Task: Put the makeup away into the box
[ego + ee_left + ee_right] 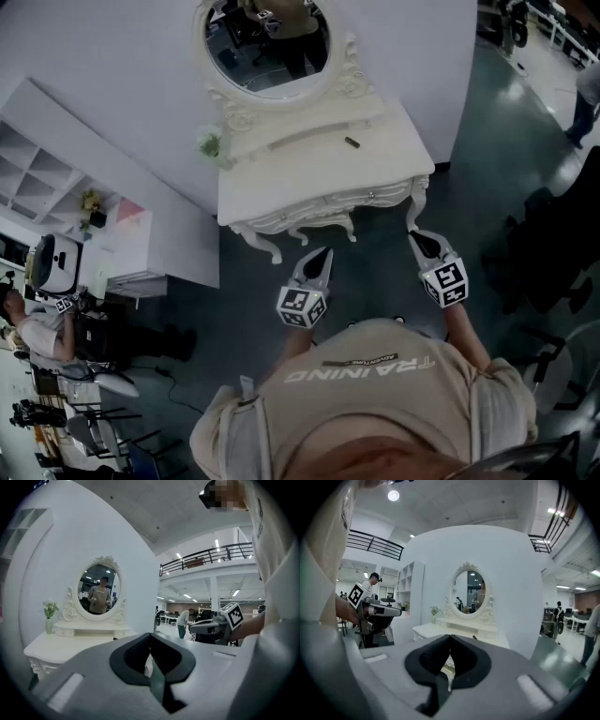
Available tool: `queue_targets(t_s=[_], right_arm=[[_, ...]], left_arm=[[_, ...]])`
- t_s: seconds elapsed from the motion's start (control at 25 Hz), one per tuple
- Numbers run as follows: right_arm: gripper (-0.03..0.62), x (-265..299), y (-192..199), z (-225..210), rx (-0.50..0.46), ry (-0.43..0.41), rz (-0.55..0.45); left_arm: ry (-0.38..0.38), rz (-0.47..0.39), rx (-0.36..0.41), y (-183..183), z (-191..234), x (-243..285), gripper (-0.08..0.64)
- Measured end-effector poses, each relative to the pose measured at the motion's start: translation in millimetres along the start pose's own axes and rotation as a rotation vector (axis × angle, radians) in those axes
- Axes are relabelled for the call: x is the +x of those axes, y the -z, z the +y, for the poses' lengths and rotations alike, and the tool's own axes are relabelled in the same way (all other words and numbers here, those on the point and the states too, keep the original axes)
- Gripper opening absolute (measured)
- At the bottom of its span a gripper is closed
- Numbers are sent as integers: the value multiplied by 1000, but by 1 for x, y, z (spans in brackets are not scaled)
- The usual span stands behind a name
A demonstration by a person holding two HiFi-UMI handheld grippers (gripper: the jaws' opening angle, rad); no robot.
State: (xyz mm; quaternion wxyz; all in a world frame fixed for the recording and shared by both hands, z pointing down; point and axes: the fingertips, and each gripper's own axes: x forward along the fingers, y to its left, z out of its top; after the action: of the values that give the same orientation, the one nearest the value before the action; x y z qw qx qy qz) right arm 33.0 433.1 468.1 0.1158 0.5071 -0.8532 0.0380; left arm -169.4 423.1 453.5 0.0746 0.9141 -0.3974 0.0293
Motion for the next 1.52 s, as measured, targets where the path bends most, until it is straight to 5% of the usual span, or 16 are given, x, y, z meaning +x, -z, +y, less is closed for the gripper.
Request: queue_targets(t_s=[0.36, 0.68, 0.88, 1.08, 1.52], right_arm=[[3, 13, -17, -5, -156, 39, 30], [3, 31, 0, 14, 65, 118, -11], [3, 45, 23, 33, 125, 134, 32], [3, 70, 42, 33, 183, 99, 92], [3, 115, 26, 1, 115, -109, 28]], left_arm=[[54, 50, 1, 12, 24, -2, 6], [153, 84, 15, 23, 41, 2, 6], [226, 177, -18, 69, 44, 5, 6], [271, 205, -115, 82, 40, 21, 6], [192, 263, -81, 64, 34, 93, 6]])
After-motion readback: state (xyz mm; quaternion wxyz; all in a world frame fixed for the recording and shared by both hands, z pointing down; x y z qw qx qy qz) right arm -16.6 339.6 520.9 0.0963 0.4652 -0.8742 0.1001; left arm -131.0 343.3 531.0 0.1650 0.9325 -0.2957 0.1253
